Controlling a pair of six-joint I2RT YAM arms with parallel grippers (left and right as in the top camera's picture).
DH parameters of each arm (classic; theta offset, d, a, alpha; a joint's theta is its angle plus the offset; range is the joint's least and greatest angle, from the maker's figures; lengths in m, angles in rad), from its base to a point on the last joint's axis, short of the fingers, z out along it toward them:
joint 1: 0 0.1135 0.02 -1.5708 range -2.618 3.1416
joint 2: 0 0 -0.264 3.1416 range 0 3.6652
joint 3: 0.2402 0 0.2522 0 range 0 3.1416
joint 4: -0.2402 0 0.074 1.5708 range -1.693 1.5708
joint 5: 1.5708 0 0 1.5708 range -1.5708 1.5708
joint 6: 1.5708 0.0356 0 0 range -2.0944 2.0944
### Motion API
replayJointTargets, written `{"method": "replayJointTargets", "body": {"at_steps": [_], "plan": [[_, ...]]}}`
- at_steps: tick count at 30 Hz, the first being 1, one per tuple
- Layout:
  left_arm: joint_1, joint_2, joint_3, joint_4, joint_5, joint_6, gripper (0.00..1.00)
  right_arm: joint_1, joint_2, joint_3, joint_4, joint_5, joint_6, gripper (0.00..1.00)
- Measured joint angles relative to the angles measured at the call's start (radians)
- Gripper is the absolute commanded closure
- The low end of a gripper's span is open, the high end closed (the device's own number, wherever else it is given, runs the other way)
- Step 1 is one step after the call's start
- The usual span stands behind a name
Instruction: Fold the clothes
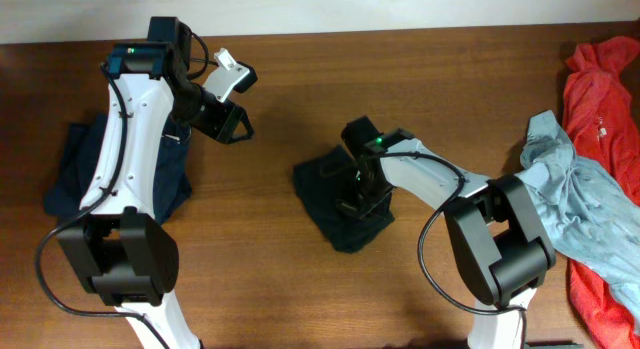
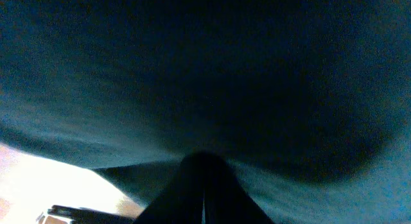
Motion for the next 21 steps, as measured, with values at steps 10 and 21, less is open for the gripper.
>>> {"method": "replayJointTargets", "body": {"at_steps": [10,21], "plan": [[0.000,0.000,0.000,0.005,0.000,0.000,0.56,-0.120,0.000,-0.001,-0.172,0.189,-0.237,0.96],[0.000,0.000,0.000,-0.003,0.033,-0.005,0.47,-0.136,-0.013,0.033,0.069,0.473,-0.565,0.96]]}}
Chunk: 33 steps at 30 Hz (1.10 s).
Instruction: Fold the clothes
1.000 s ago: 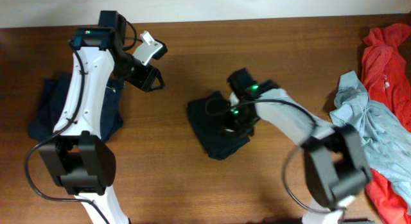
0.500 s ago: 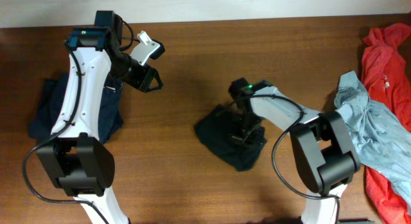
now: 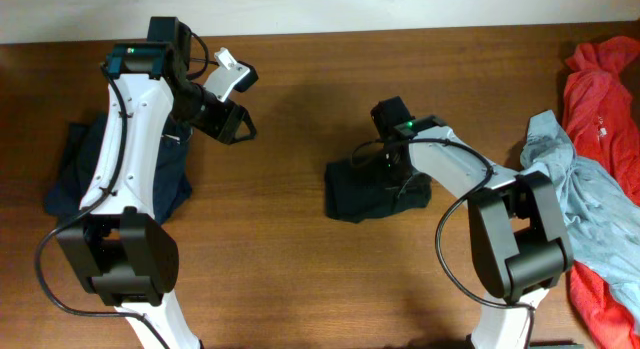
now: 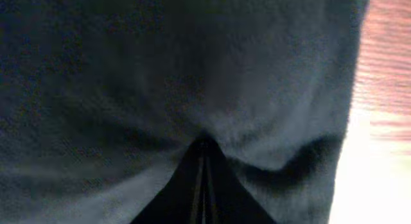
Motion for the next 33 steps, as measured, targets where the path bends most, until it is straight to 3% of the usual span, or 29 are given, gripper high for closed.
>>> {"method": "replayJointTargets", "body": {"at_steps": [6,11,13,19,24,30,33], "plan": [[0.000,0.000,0.000,0.011,0.047,-0.053,0.47,-0.005,0.014,0.155,-0.216,0.025,-0.029,0.96],[0.000,0.000,-0.036,0.038,0.075,-0.229,0.47,-0.006,0.011,0.306,-0.339,-0.035,-0.027,0.96],[0.000,-0.002,-0.079,0.045,0.084,-0.307,0.53,-0.006,0.008,0.322,-0.354,-0.085,-0.017,0.96],[-0.010,-0.009,-0.311,0.236,0.167,-0.485,0.51,-0.006,0.008,0.290,-0.361,-0.207,0.001,0.96],[-0.051,-0.009,-0.525,0.431,0.248,-0.600,0.43,-0.006,0.008,0.227,-0.336,-0.258,0.023,0.96],[-0.129,-0.009,-0.616,0.553,0.293,-0.681,0.39,-0.006,0.008,0.105,-0.209,-0.273,0.033,0.96],[-0.178,-0.009,-0.618,0.579,0.291,-0.723,0.32,-0.006,0.008,0.047,-0.154,-0.277,0.048,0.96]]}}
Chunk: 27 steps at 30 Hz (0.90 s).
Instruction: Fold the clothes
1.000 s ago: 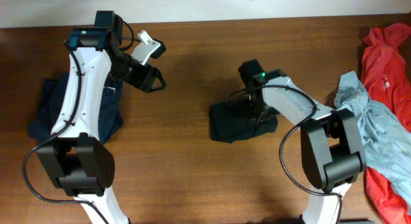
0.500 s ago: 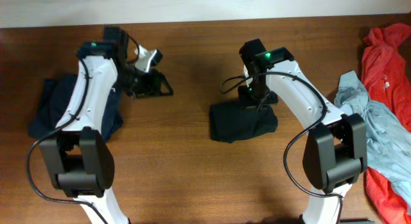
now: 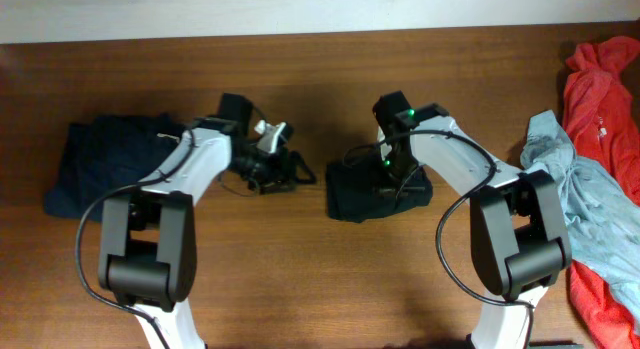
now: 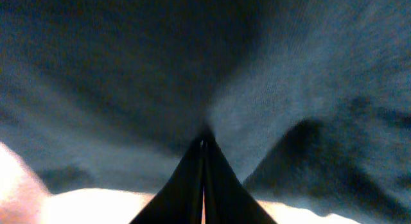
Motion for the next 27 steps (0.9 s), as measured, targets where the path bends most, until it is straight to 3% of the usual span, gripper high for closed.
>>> {"method": "replayJointTargets", "body": {"at_steps": [12,27], "plan": [[-0.060,0.000,-0.058,0.117,-0.139,-0.246,0.25,-0.002,-0.010,-0.070,0.080,-0.018,0.031,0.96],[-0.166,0.011,-0.100,0.287,-0.159,-0.319,0.25,-0.005,-0.010,-0.071,0.083,-0.029,0.032,0.96]]}}
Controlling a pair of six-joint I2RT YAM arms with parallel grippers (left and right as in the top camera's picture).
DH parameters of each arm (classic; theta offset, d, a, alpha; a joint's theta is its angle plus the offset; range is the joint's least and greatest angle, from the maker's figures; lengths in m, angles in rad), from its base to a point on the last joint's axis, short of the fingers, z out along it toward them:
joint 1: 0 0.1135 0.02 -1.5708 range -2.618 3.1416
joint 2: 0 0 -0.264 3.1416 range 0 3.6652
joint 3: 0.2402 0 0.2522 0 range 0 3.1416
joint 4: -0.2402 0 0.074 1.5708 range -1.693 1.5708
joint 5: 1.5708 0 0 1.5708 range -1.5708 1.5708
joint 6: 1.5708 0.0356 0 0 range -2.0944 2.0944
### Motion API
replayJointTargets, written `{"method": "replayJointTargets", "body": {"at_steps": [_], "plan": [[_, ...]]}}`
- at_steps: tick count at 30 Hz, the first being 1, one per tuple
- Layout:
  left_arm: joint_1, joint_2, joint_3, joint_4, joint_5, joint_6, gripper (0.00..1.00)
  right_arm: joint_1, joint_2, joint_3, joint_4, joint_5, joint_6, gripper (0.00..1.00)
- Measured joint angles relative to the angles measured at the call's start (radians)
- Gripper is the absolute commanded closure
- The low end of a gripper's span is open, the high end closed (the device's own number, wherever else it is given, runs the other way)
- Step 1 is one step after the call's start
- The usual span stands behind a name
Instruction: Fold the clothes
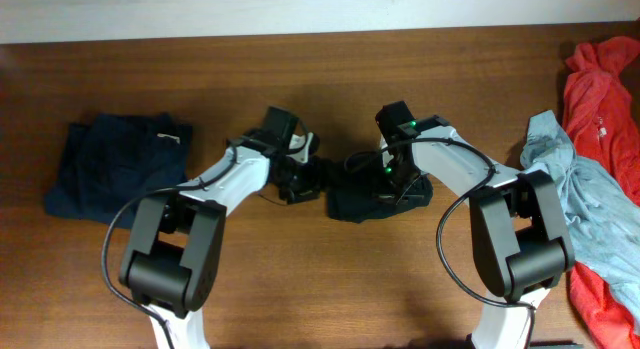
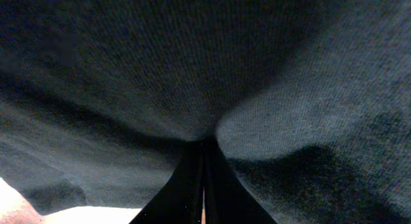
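A small dark garment (image 1: pixel 368 201) lies bunched at the table's middle. My right gripper (image 1: pixel 393 177) is down on its top part, shut on a pinch of the cloth. In the right wrist view dark fabric (image 2: pixel 270 76) fills the frame, and the right gripper (image 2: pixel 204 146) has its fingers pressed together with the cloth gathered at their tips. My left gripper (image 1: pixel 308 179) sits at the garment's left edge with its fingers spread, touching or nearly touching the cloth.
A folded navy garment (image 1: pixel 115 164) lies at the far left. A light blue garment (image 1: pixel 570 194) and a red one (image 1: pixel 600 89) are heaped at the right edge. Bare wood table (image 1: pixel 300 279) runs along the front.
My left gripper has moved right, from a little left of the dark garment to its left edge. The right gripper stays shut on the cloth in nearly the same place.
At first the right gripper held the dark garment spread at the middle, with the left arm raised over the navy pile. Then the garment lay folded narrower and further right. Later the left gripper was low near the middle; now it meets the garment's left edge.
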Motion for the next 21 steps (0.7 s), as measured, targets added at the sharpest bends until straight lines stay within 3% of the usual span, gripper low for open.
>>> {"method": "replayJointTargets", "body": {"at_steps": [9,21], "plan": [[-0.003,0.079,0.016,0.090,0.160,-0.021,0.27,-0.002,0.000,-0.001,0.001,-0.005,-0.001,0.96],[-0.005,0.117,0.014,0.113,0.197,-0.037,0.68,-0.003,0.000,-0.001,0.001,-0.008,0.000,0.96]]}}
